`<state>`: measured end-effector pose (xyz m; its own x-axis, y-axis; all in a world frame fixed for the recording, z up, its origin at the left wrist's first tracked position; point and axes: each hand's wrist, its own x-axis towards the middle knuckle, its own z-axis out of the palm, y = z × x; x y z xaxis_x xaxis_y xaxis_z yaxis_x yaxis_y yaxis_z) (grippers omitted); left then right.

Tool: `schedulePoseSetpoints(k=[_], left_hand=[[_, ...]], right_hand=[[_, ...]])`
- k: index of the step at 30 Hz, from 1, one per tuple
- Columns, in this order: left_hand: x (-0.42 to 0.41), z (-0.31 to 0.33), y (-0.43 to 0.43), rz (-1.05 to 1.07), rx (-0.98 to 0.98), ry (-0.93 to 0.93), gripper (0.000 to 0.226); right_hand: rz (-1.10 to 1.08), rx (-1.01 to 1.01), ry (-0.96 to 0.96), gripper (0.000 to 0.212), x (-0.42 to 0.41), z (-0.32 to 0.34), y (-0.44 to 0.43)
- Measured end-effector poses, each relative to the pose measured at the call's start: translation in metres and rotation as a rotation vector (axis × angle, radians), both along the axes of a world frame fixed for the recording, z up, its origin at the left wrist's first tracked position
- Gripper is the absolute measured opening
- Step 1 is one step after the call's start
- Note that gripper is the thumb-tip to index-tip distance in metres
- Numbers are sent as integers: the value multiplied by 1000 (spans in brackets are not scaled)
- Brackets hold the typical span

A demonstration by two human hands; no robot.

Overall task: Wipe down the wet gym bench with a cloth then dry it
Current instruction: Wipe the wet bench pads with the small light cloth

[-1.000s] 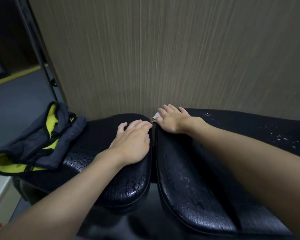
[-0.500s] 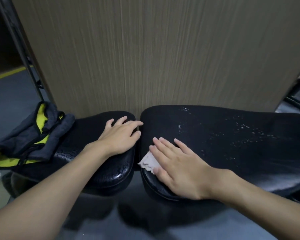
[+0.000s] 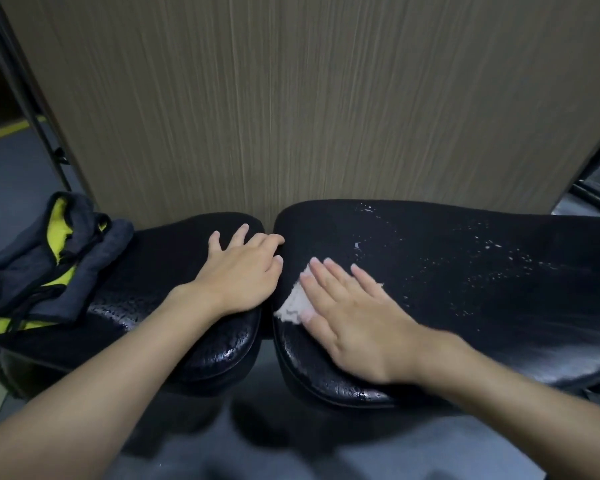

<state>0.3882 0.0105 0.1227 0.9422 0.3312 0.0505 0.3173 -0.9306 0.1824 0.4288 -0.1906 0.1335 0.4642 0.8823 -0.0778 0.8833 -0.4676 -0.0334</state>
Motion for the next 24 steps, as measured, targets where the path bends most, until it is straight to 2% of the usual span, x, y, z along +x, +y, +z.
schedulePoseSetpoints(k=[4, 9, 14, 19, 24], left_hand=[[0, -1, 1, -4, 33, -10, 51], [2, -5, 0, -11, 72, -14, 57], [1, -7, 0, -14, 93, -14, 56], [4, -6, 1, -24, 106, 9, 56], [5, -5, 4, -28, 100, 30, 56]], right_hand=[[-89, -2, 27, 61, 60, -6, 41], [-202, -1, 41, 59, 133, -2, 96], [-308, -8, 43, 59, 165, 1, 126], [-251, -37, 46, 58, 137, 2, 104], [-133, -36, 23, 58, 53, 3, 39]])
